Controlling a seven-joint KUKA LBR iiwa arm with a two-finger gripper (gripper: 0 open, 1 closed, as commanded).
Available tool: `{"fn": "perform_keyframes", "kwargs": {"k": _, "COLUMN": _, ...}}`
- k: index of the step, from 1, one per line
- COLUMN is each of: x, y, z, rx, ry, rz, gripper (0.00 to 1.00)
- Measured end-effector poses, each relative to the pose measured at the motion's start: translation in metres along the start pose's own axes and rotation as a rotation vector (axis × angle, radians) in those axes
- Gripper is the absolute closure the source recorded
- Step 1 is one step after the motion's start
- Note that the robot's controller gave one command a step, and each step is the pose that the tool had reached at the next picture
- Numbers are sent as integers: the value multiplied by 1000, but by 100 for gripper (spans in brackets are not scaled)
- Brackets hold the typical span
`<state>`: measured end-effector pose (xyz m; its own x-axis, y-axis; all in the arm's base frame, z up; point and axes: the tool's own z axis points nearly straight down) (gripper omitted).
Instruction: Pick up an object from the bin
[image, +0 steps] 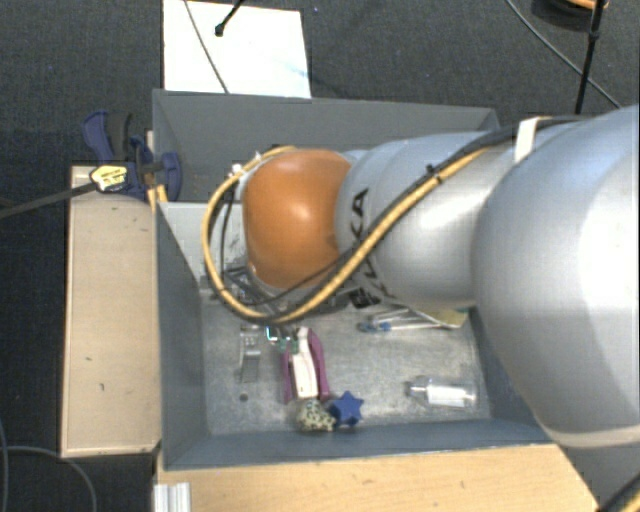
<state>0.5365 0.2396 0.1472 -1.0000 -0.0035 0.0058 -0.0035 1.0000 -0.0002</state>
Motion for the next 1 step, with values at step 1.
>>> {"fn": "perform_keyframes", "kwargs": {"k": 1, "x": -20, "y": -95, "z": 77, "rx": 1, "ry": -5, "rz": -500, "gripper": 0}}
